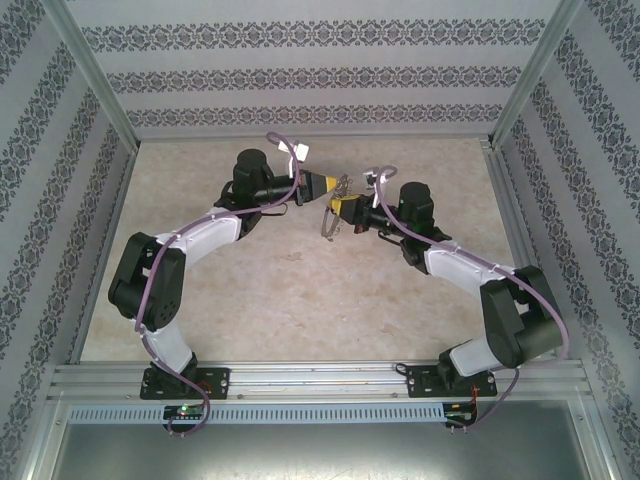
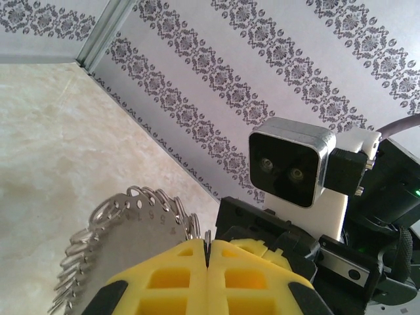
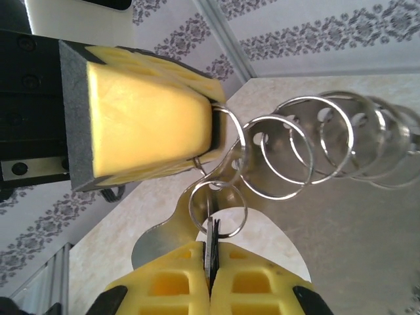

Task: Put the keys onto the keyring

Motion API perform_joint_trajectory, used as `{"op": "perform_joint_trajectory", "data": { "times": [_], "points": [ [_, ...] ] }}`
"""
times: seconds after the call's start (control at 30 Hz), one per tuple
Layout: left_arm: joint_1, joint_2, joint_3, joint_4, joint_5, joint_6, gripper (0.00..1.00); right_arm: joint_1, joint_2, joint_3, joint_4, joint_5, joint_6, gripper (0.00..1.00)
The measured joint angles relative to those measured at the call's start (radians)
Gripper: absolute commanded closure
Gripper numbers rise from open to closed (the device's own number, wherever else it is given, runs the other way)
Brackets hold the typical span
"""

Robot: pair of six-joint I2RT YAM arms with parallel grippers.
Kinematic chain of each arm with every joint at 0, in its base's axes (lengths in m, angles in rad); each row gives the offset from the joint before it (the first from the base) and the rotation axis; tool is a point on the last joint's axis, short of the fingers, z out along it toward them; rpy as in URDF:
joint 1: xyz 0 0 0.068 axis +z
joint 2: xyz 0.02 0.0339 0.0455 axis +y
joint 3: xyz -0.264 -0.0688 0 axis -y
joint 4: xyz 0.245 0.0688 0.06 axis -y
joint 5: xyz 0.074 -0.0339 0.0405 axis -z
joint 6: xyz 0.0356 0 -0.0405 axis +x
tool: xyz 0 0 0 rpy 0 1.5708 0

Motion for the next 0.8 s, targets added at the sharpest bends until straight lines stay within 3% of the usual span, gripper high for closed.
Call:
{"op": "perform_joint_trajectory", "data": {
  "times": [0.73, 0.77, 0.8],
  "points": [
    [-0.008, 0.0, -0.065, 0.195, -0.037, -0.089, 1.0, -0.021, 0.064, 0.023, 0.109, -0.063, 0.131, 1.0],
    [-0.008, 0.0, -0.065, 0.195, -0.036, -0.092, 1.0, -0.02, 0.064, 0.023, 0.107, -0.066, 0.128, 0.96],
    [-0.008, 0.0, -0.065, 0.195, -0.036, -0.095, 1.0, -0.021, 0.064, 0.023, 0.103, -0.069, 0.124, 0.85]
  ]
}}
